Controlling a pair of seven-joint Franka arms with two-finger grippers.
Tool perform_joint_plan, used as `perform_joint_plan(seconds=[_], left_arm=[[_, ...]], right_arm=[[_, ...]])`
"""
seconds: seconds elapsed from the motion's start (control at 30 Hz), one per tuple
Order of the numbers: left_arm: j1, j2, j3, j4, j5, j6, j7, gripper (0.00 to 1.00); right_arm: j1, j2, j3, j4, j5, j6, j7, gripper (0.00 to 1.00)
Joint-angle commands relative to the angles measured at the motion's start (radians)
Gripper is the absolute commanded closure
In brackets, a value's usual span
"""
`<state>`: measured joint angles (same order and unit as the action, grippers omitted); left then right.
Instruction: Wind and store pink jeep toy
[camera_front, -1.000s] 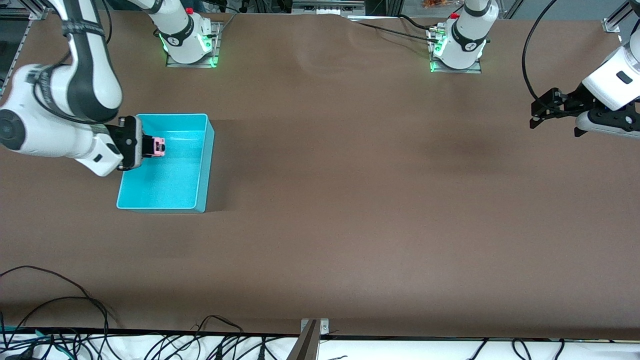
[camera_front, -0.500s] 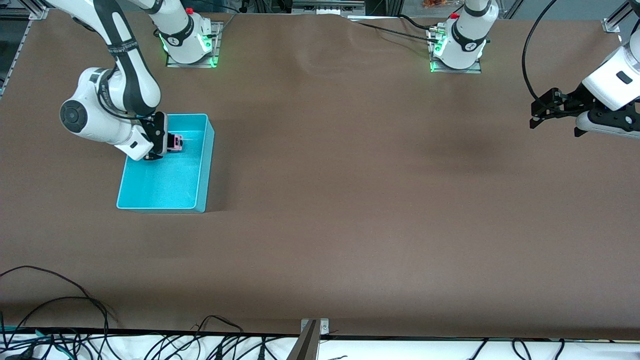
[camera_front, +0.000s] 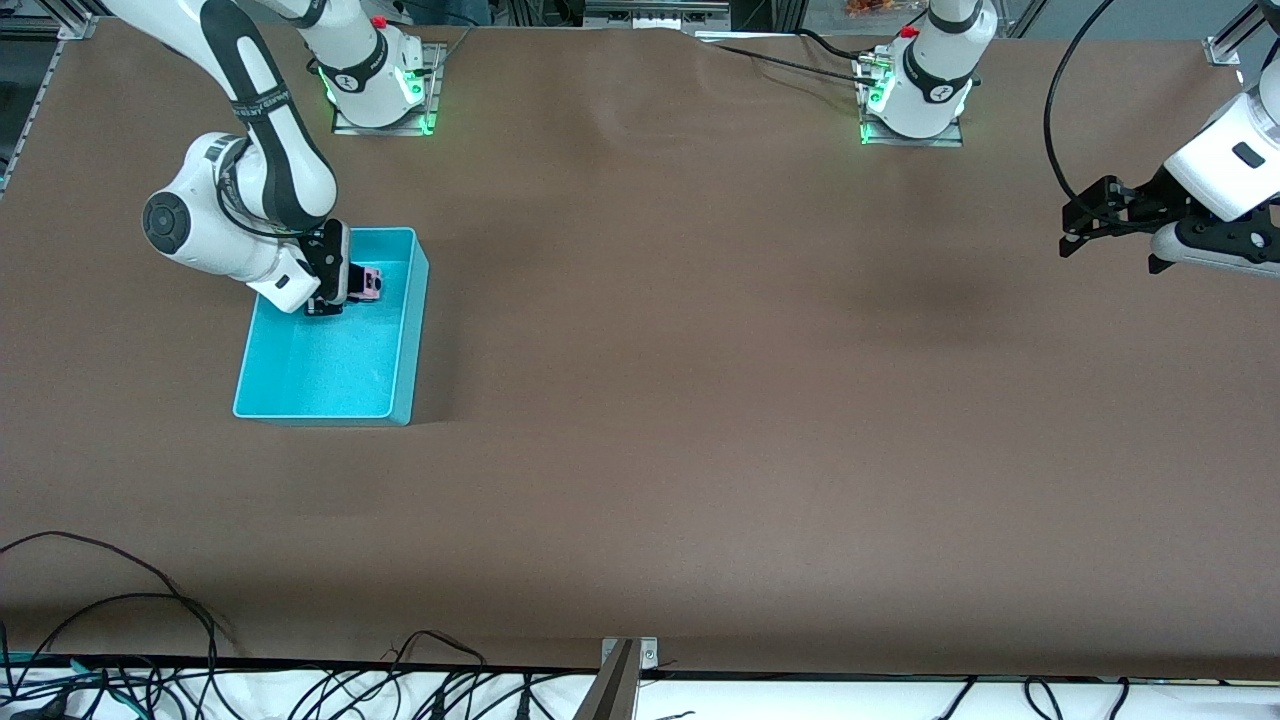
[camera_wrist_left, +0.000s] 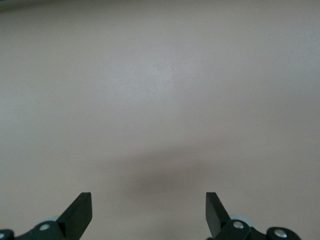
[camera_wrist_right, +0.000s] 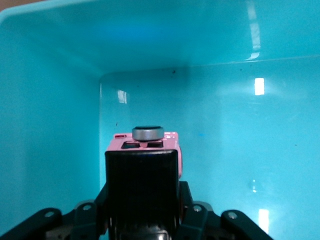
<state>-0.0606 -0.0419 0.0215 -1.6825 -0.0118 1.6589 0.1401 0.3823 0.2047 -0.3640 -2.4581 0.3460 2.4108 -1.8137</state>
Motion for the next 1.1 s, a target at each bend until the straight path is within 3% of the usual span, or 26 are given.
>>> perform_joint_plan(seconds=[0.0, 0.23, 0.47, 0.77, 1.07], left_arm=[[0.001, 0.016, -0.006, 0.035, 0.019, -0.025, -0.013, 0.0], [0.001, 0.016, -0.006, 0.035, 0.019, -0.025, -0.013, 0.0], [0.001, 0.016, -0.006, 0.037, 0.019, -0.025, -0.013, 0.0], [0.001, 0.016, -0.006, 0.037, 0.019, -0.025, -0.013, 0.0], [0.001, 0.016, -0.006, 0.037, 0.019, -0.025, -0.013, 0.0]], right_arm=[[0.004, -0.014, -0.001, 0.01, 0.03, 0.007, -0.03, 0.0], [0.004, -0.03, -0.003, 0.12, 0.031, -0.037, 0.003, 0.0], [-0.006, -0.028, -0.013, 0.347, 0.031, -0.297, 0.241, 0.0], [-0.007, -0.031, -0.075, 0.628, -0.045, -0.536, 0.627, 0.0], [-0.007, -0.031, -0.078, 0.873, -0.162, -0.729, 1.117, 0.0]])
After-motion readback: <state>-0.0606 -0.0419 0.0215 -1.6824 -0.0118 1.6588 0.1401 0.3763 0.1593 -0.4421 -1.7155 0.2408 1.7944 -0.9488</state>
